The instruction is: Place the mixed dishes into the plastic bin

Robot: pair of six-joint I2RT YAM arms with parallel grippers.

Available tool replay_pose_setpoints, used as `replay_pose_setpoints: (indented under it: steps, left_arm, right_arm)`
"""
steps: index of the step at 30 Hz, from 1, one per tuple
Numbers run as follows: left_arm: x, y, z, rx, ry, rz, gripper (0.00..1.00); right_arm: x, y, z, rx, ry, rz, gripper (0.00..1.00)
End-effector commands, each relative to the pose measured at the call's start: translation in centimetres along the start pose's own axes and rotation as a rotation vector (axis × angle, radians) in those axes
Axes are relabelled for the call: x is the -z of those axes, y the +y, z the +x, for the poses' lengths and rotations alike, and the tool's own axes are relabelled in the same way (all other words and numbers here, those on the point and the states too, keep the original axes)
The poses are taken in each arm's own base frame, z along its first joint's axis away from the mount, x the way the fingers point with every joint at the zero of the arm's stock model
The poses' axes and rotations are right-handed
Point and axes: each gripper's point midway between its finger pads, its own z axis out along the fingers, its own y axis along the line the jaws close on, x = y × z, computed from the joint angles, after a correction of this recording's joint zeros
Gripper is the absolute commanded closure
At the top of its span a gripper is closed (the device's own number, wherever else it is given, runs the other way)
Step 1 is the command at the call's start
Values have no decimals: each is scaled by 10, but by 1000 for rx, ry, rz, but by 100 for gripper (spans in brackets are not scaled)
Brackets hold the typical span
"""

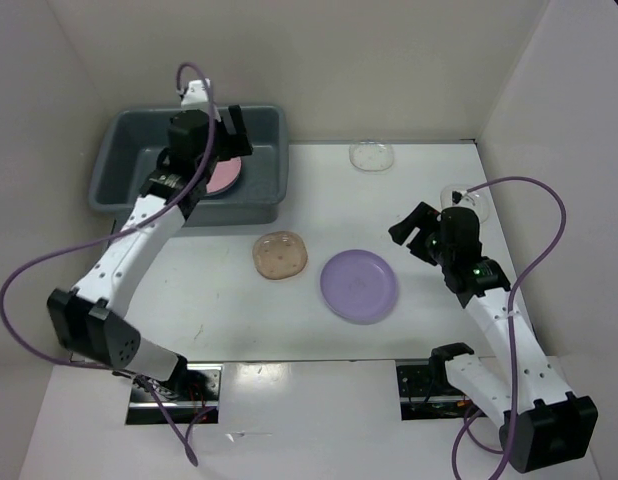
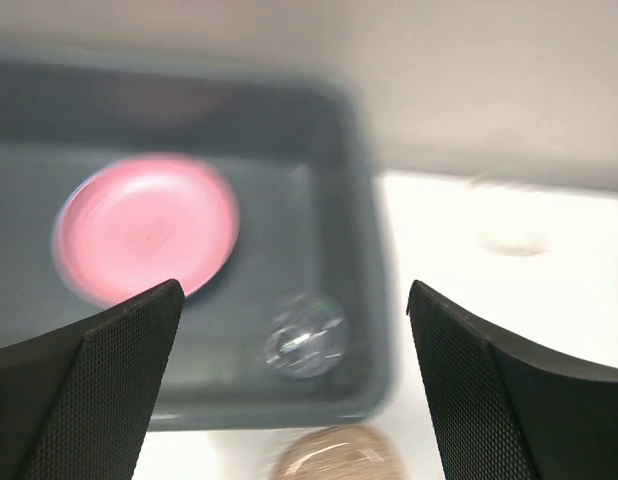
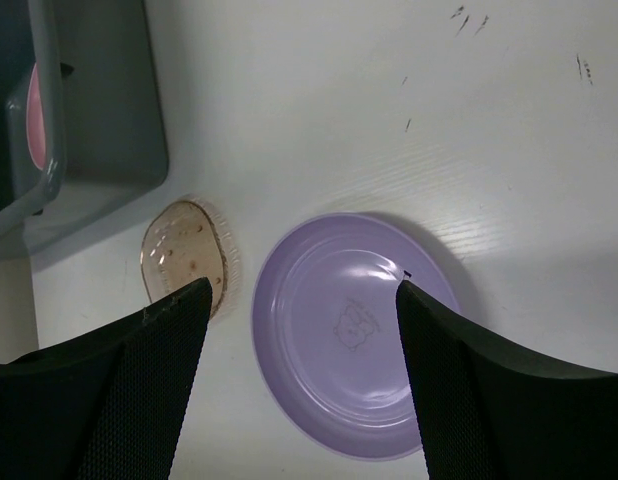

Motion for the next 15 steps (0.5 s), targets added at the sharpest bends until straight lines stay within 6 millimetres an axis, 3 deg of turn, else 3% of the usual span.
replay_pose_setpoints:
  steps: [1,4,5,8,9,13,15]
  left_arm:
    - [39,-39,-25,95,-32,236,0]
    - [67,-72,12,133,74,406,0]
    - [75,-85,50,119,157,443,0]
    - [103,-107,98,134,286,546,0]
    - [115,-113,130,121,359,577,0]
    - [138,-118,198,76,522,608,1]
    - [140,-123,225,65,581,624,3]
  right_arm:
    - [-4,5,-2,17,-1,-12,20]
    - [-5,7,-5,26,-8,-18,20]
    - [-3,11,-9,27,-16,-25,20]
    - [-7,10,-9,26,-7,-17,20]
    - [-7,10,-9,26,-7,-17,20]
    - [-13,10,-9,35,4,-8,20]
    - [-16,10,-9,35,6,-6,20]
